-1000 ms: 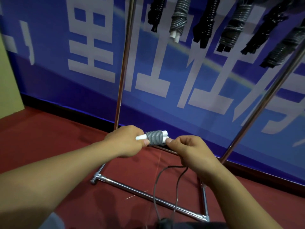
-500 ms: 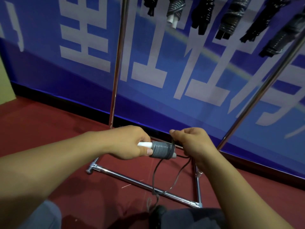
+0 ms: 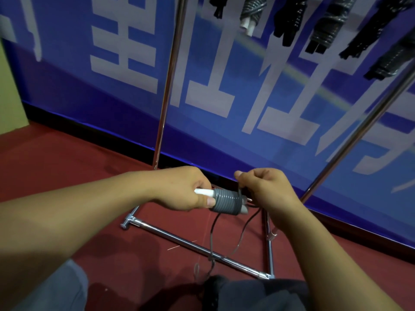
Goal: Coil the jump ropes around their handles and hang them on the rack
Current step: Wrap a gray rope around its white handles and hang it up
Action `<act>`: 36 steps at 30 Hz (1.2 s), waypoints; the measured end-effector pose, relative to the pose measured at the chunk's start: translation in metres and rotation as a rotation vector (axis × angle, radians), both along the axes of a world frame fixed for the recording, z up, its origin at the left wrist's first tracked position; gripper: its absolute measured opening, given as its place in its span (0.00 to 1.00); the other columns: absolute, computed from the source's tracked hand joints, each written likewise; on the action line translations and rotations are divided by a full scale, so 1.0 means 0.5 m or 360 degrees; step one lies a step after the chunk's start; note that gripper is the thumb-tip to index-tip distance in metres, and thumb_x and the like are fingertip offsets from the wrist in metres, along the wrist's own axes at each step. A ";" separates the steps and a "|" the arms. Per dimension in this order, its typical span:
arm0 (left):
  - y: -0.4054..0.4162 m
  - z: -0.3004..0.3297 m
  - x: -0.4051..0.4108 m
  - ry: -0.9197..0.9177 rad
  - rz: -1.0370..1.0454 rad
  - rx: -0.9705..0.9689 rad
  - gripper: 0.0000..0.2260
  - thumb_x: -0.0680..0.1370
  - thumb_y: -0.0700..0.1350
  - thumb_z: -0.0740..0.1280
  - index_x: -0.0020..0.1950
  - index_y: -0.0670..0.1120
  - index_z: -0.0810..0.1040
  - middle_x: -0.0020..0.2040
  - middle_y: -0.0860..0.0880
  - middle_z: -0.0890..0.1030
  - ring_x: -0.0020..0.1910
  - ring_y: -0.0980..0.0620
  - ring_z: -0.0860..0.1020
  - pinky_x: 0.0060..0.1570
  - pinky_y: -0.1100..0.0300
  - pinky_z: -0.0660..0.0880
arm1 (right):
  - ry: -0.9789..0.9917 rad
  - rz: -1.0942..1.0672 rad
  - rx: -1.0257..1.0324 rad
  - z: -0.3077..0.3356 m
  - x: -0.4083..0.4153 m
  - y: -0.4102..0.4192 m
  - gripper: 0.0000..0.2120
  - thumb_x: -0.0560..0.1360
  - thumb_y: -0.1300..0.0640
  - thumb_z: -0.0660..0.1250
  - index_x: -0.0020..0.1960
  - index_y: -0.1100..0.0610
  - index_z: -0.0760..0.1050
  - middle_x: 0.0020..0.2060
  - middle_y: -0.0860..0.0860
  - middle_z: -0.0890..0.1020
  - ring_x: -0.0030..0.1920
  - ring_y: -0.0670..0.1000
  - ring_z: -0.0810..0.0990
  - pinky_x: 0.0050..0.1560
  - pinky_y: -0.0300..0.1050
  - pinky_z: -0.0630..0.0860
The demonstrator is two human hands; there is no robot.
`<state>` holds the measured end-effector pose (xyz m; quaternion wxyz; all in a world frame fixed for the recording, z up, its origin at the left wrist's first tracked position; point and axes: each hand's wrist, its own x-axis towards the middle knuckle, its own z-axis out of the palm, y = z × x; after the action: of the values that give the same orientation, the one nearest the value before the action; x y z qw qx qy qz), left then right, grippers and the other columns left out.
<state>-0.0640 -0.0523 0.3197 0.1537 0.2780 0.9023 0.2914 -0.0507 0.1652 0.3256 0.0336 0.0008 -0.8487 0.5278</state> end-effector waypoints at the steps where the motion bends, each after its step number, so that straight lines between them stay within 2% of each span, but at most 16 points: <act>1: -0.001 0.003 0.000 0.0000 0.0009 0.0026 0.11 0.80 0.52 0.68 0.40 0.48 0.77 0.30 0.53 0.78 0.28 0.56 0.73 0.32 0.62 0.70 | 0.0010 -0.0044 -0.0044 -0.001 -0.006 0.003 0.22 0.75 0.50 0.73 0.40 0.71 0.75 0.25 0.51 0.68 0.28 0.49 0.66 0.31 0.40 0.67; 3: -0.002 0.009 0.003 0.0006 0.0025 0.0043 0.11 0.80 0.52 0.68 0.42 0.47 0.78 0.30 0.53 0.78 0.28 0.56 0.73 0.31 0.63 0.69 | 0.0029 -0.0091 -0.0086 -0.004 -0.013 0.007 0.22 0.76 0.51 0.73 0.40 0.71 0.74 0.23 0.49 0.66 0.27 0.49 0.64 0.29 0.38 0.66; 5: -0.003 0.011 0.005 0.0007 0.0021 0.0046 0.10 0.80 0.51 0.68 0.43 0.46 0.79 0.30 0.53 0.78 0.28 0.56 0.73 0.32 0.62 0.69 | 0.0007 -0.0065 -0.0101 -0.009 -0.015 0.008 0.22 0.76 0.51 0.72 0.38 0.70 0.74 0.23 0.48 0.67 0.27 0.48 0.65 0.30 0.39 0.66; 8: -0.006 0.015 0.011 -0.0031 -0.0002 0.0069 0.10 0.80 0.51 0.68 0.42 0.47 0.79 0.30 0.53 0.78 0.28 0.56 0.74 0.33 0.62 0.70 | -0.0082 0.0025 -0.0139 -0.010 -0.014 0.008 0.18 0.76 0.50 0.72 0.33 0.59 0.74 0.25 0.50 0.67 0.28 0.49 0.65 0.31 0.41 0.66; 10: -0.012 0.020 0.016 -0.0139 -0.0041 0.0148 0.11 0.80 0.51 0.68 0.39 0.49 0.78 0.28 0.52 0.78 0.29 0.53 0.74 0.34 0.60 0.70 | -0.0171 0.0108 -0.0243 -0.004 -0.011 0.009 0.18 0.77 0.51 0.71 0.31 0.55 0.71 0.25 0.50 0.67 0.27 0.49 0.64 0.29 0.42 0.65; 13: -0.021 0.029 0.020 -0.0349 -0.0073 0.0390 0.13 0.81 0.49 0.67 0.37 0.50 0.77 0.27 0.50 0.74 0.27 0.49 0.69 0.29 0.60 0.67 | -0.0229 0.0230 -0.0409 0.005 -0.009 0.009 0.20 0.78 0.52 0.69 0.28 0.54 0.72 0.24 0.50 0.72 0.25 0.49 0.70 0.30 0.42 0.70; 16: -0.024 0.037 0.022 -0.0444 -0.0087 0.0539 0.12 0.82 0.49 0.66 0.40 0.47 0.78 0.27 0.50 0.72 0.26 0.51 0.67 0.25 0.64 0.66 | -0.0276 0.0302 -0.0594 0.011 -0.008 0.003 0.17 0.73 0.50 0.69 0.27 0.53 0.74 0.25 0.51 0.75 0.26 0.48 0.75 0.31 0.40 0.74; 19: -0.026 0.040 0.025 -0.0511 -0.0142 0.0661 0.11 0.82 0.50 0.66 0.42 0.47 0.79 0.27 0.49 0.72 0.28 0.49 0.66 0.24 0.64 0.65 | -0.0343 0.0328 -0.0666 0.016 -0.009 0.005 0.14 0.71 0.48 0.70 0.34 0.57 0.76 0.27 0.52 0.77 0.27 0.49 0.76 0.29 0.39 0.75; 22: -0.024 0.044 0.029 -0.0581 -0.0233 0.0801 0.11 0.78 0.54 0.66 0.39 0.50 0.80 0.29 0.45 0.72 0.29 0.46 0.65 0.23 0.65 0.65 | -0.0423 0.0425 -0.0557 0.021 -0.007 0.002 0.25 0.68 0.40 0.70 0.47 0.63 0.76 0.34 0.56 0.75 0.30 0.48 0.73 0.32 0.39 0.73; 24: -0.021 0.048 0.032 -0.0627 -0.0255 0.0882 0.11 0.78 0.54 0.65 0.40 0.49 0.78 0.27 0.48 0.72 0.27 0.49 0.64 0.22 0.66 0.64 | -0.0464 0.0401 -0.0462 0.020 -0.003 -0.003 0.23 0.68 0.37 0.67 0.42 0.58 0.76 0.33 0.54 0.75 0.30 0.46 0.72 0.38 0.43 0.73; 26: -0.018 0.053 0.032 -0.0654 -0.0256 0.0948 0.14 0.79 0.54 0.65 0.45 0.43 0.76 0.26 0.50 0.71 0.24 0.52 0.63 0.22 0.66 0.64 | -0.0502 0.0381 -0.0451 0.016 -0.002 -0.012 0.18 0.74 0.39 0.63 0.39 0.53 0.76 0.31 0.50 0.75 0.30 0.45 0.72 0.42 0.45 0.73; 28: -0.016 0.056 0.032 -0.0666 -0.0234 0.1002 0.15 0.79 0.55 0.65 0.44 0.43 0.75 0.27 0.50 0.71 0.21 0.57 0.63 0.22 0.67 0.63 | -0.0524 0.0446 -0.0411 0.012 -0.003 -0.021 0.14 0.83 0.50 0.59 0.42 0.53 0.75 0.32 0.49 0.75 0.30 0.45 0.70 0.41 0.44 0.72; 29: -0.015 0.059 0.034 -0.0671 -0.0226 0.1031 0.13 0.78 0.54 0.64 0.42 0.45 0.76 0.27 0.49 0.71 0.21 0.57 0.63 0.22 0.67 0.63 | -0.0530 0.0460 -0.0388 0.011 -0.004 -0.025 0.11 0.82 0.56 0.57 0.43 0.54 0.74 0.32 0.49 0.74 0.31 0.46 0.70 0.40 0.44 0.71; 31: -0.014 0.063 0.034 -0.0688 -0.0214 0.1092 0.11 0.76 0.54 0.63 0.38 0.52 0.79 0.27 0.49 0.71 0.21 0.57 0.63 0.22 0.66 0.63 | -0.0548 0.0449 -0.0393 0.014 -0.004 -0.032 0.10 0.78 0.63 0.56 0.41 0.55 0.72 0.32 0.50 0.73 0.30 0.47 0.69 0.34 0.41 0.70; 33: -0.013 0.063 0.032 -0.0693 -0.0174 0.1159 0.11 0.76 0.54 0.63 0.39 0.53 0.80 0.28 0.49 0.71 0.21 0.57 0.62 0.23 0.65 0.63 | -0.0559 0.0429 -0.0406 0.015 -0.003 -0.036 0.11 0.79 0.61 0.56 0.41 0.55 0.73 0.31 0.50 0.73 0.28 0.47 0.70 0.30 0.41 0.67; 36: -0.011 0.061 0.028 -0.0636 -0.0059 0.1252 0.13 0.78 0.53 0.62 0.46 0.44 0.78 0.27 0.49 0.71 0.20 0.57 0.63 0.23 0.64 0.63 | -0.0542 0.0372 -0.0520 0.015 -0.006 -0.044 0.12 0.81 0.58 0.55 0.46 0.60 0.75 0.29 0.52 0.73 0.27 0.49 0.69 0.33 0.45 0.64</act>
<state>-0.0501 -0.0576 0.3504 0.2129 0.2697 0.6701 0.6580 -0.0535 0.1430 0.3333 -0.1713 0.0044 -0.7397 0.6507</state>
